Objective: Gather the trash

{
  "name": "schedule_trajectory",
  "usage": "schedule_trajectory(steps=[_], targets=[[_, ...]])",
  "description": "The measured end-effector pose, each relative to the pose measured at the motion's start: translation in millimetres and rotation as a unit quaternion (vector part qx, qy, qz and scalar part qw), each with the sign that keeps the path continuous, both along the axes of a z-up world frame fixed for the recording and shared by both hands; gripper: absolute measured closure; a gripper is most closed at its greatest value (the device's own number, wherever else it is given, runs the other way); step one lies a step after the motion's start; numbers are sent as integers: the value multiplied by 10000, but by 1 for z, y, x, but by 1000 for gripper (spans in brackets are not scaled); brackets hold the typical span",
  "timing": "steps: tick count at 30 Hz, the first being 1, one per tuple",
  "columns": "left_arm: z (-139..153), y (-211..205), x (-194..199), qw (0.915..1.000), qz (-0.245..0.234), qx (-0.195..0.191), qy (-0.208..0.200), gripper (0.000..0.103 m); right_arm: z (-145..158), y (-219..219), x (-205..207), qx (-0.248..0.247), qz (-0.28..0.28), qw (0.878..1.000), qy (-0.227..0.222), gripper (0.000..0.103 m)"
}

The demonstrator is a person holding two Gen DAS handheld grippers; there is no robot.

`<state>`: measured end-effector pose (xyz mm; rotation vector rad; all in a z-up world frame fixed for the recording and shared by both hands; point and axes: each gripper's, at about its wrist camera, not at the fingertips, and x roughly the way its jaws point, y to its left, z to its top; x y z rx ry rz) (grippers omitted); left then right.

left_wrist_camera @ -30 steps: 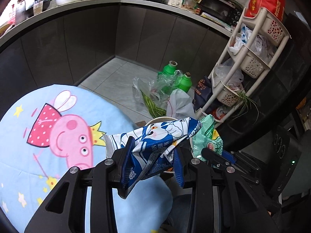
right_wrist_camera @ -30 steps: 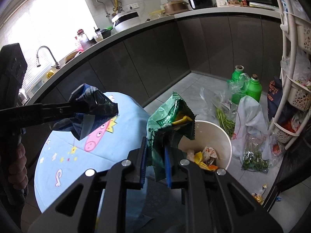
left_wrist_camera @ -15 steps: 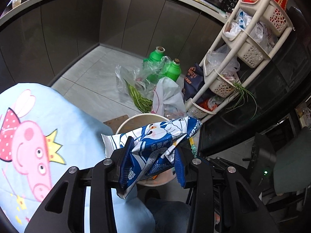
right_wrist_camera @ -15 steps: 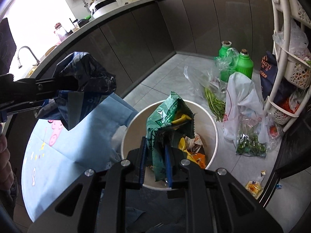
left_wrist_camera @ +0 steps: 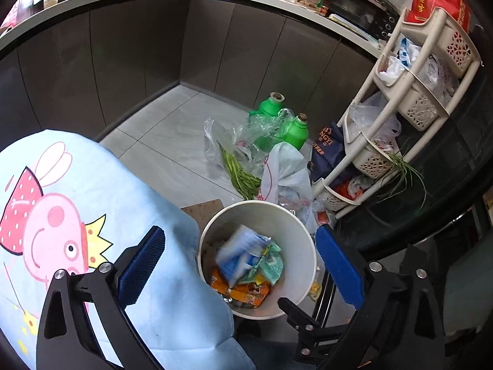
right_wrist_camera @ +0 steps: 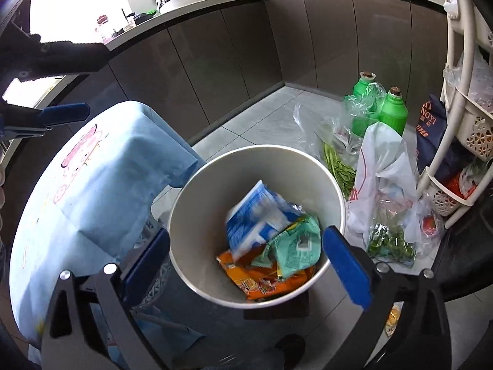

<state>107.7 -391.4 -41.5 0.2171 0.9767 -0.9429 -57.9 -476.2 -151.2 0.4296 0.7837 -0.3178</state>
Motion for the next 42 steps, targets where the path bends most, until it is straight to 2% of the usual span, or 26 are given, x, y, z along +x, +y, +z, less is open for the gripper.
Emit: schedule_trajectory(steps=[8,13,19,27,34,38,42], targets=[[12,20,-4,9997,113,-94,-175,9,20,2,-8,-139,-66,9999,-59,3],[34,45,-9,9985,306,-223,-406,9,58,13,-14,-370,-81,9988,-324,3],[69,101,-21,9936,769,-228,-794,9,110,43,-14,-645,12,9961,-594,3],[91,203,-32,9771,1882,31,-992,8,159,118,-1,-1034,390,9922,-569,3],[93,288,-50,9540,2731,422,-1165,8,174,185,14,-1241,699,9889,-414,3],[81,325,-58,9456,2983,601,-1147,8,175,215,17,-1289,630,9893,-282,3],[66,342,-63,9434,3079,713,-1007,8,174,239,20,-1451,704,9868,-176,3]])
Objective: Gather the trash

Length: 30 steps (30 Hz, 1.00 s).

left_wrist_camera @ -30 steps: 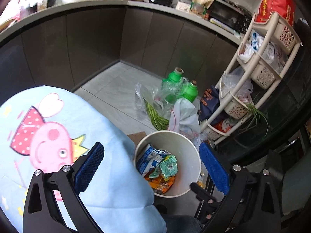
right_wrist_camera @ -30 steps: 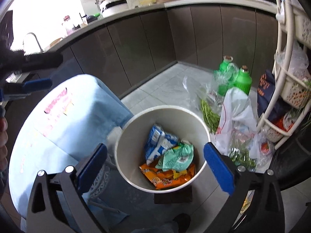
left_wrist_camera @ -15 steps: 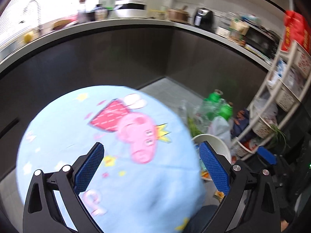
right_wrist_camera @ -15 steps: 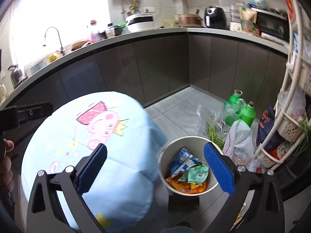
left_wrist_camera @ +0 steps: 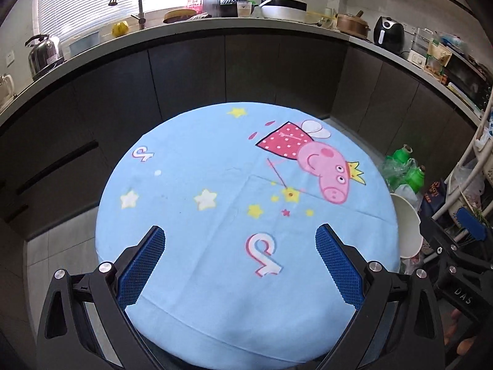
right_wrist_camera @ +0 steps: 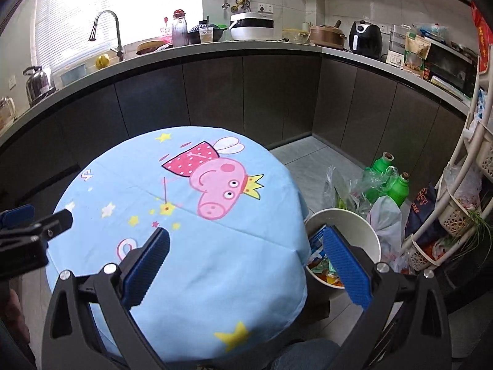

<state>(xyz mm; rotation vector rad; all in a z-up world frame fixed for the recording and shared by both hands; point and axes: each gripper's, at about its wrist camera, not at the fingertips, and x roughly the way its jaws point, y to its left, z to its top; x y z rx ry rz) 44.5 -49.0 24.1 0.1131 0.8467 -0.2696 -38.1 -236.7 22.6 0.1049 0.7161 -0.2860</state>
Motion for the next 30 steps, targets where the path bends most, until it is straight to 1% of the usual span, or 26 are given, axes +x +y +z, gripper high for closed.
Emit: schedule_trajectory(steps=[5,9,30], targets=[[-11,10,-4,9999,126,37,107,9,-1,18,1,-146,125,9998,49,3],[-11,14,-5,9997,216,26,85,9,1,25,3,-175,168,9997,27,3],[-13,12,-2,9997,237,76,90,8,1,23,6,-180,228,9996,49,3]])
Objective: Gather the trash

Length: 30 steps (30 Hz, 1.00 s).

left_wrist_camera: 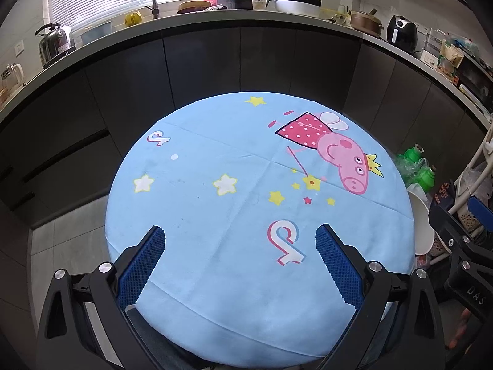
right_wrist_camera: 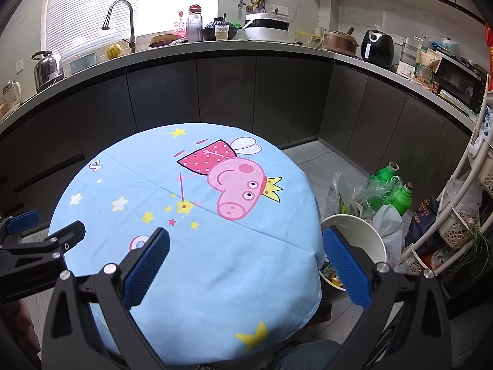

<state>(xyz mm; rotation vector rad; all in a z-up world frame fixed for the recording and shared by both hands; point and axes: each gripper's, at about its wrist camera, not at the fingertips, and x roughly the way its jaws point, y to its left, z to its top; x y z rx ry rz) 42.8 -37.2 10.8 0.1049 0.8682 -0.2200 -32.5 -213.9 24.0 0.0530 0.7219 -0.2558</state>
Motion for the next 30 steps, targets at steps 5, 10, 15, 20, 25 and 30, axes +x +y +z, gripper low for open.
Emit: schedule_trajectory(steps=[5,10,15,20,25,30], targets=[[-1,0,-1,10000,-7,16,4,8,0,0,1,4,7,10000,2,3],[0,0,0,10000,4,11,0,8,0,0,2,-6,-6,10000,-13,3],[-1,1,-1,10000,19,31,-14,8,1,1,2,-13,-6,10000,-24,3],[0,1,-1,10000,14,29,-14,8,1,1,2,-15,-9,10000,-27,3],[0,1,-1,10000,9,36,-12,8,1,1,2,-14,-4,10000,-25,3],[0,1,-3,10000,7,46,-18,8,1,1,2,-16,-5,10000,-24,3]])
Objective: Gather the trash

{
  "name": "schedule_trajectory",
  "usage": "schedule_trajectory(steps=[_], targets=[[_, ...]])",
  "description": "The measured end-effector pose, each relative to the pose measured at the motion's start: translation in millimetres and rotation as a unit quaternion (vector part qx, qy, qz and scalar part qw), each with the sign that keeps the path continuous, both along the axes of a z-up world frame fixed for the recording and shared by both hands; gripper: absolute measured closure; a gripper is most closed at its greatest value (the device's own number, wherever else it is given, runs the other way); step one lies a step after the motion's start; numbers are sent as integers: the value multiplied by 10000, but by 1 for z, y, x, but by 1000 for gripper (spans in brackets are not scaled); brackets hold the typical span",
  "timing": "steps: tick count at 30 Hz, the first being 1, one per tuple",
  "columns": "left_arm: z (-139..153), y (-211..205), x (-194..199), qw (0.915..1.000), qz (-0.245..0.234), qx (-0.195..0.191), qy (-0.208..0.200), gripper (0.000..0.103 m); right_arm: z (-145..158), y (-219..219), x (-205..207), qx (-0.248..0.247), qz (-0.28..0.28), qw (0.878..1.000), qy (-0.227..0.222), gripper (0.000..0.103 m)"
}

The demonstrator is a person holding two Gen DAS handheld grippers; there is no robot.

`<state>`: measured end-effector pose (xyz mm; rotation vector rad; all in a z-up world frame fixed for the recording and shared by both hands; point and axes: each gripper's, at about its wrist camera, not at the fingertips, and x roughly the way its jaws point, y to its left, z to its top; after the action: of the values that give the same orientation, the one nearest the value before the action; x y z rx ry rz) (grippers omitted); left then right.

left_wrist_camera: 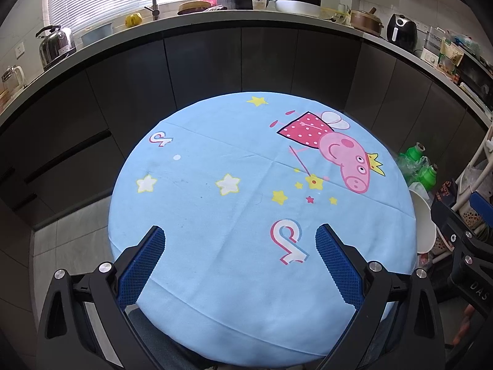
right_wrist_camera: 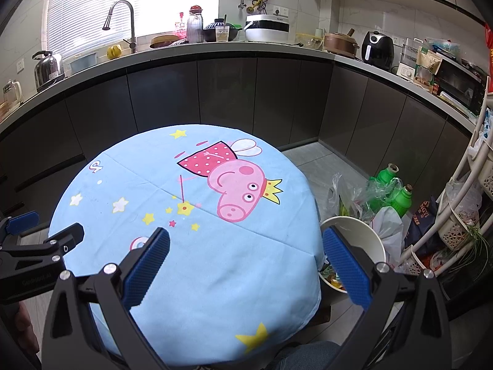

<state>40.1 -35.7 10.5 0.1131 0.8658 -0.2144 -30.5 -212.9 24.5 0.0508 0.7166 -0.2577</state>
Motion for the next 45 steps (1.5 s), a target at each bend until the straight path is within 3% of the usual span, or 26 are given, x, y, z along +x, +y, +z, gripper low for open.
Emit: schedule_trajectory(steps=[45], targets=[[-3,-1,-1,10000,-16,37,10,8,0,0,1,3,-3,10000,1,3]])
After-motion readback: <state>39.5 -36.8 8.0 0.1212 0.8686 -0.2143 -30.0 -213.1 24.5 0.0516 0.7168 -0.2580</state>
